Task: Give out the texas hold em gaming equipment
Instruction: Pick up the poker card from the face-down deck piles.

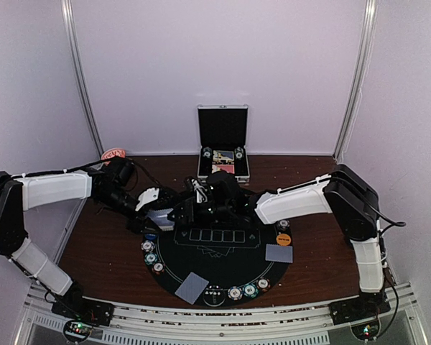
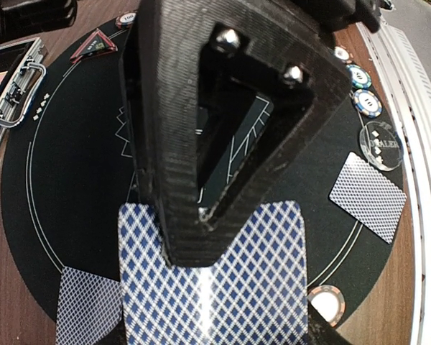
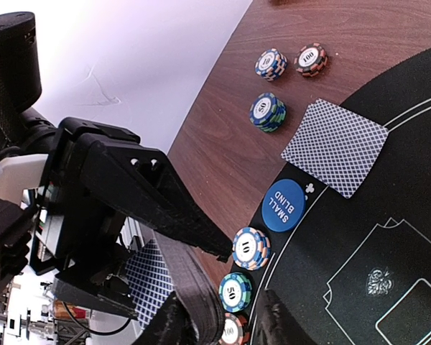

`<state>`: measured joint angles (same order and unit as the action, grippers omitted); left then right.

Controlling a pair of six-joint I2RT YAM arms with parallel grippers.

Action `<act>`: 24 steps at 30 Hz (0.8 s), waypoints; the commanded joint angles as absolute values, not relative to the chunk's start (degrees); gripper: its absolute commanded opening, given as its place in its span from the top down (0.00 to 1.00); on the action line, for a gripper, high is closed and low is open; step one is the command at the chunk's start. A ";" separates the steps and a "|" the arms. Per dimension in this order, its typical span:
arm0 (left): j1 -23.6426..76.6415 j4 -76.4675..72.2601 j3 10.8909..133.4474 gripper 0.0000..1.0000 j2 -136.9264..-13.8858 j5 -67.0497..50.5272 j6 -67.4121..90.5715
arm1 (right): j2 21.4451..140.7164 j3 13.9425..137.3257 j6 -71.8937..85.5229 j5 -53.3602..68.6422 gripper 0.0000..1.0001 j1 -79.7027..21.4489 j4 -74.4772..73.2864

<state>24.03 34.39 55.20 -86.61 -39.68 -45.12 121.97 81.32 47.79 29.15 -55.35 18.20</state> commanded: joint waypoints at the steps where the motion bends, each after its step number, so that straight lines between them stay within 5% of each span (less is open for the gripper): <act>1: 23.72 33.66 55.64 0.48 -86.87 -41.66 -45.83 | 120.00 80.37 46.10 25.97 0.72 -54.23 14.74; 6: 23.73 33.66 55.67 0.48 -87.08 -41.51 -45.80 | 119.63 80.81 44.66 24.83 0.82 -54.00 12.42; 12: 23.69 33.66 55.80 0.48 -87.36 -41.47 -45.79 | 118.72 80.57 44.73 25.74 0.82 -54.04 13.36; 18: 23.71 33.49 55.78 0.47 -87.38 -41.48 -45.72 | 120.36 82.29 47.45 29.71 0.51 -54.51 16.24; 24: 23.68 33.49 55.64 0.47 -87.28 -41.57 -45.86 | 123.57 86.42 46.98 28.80 0.45 -55.13 13.46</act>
<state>24.03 34.41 55.20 -87.31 -39.70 -45.12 121.49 83.20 46.87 29.15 -54.76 14.50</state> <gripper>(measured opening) 0.543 0.544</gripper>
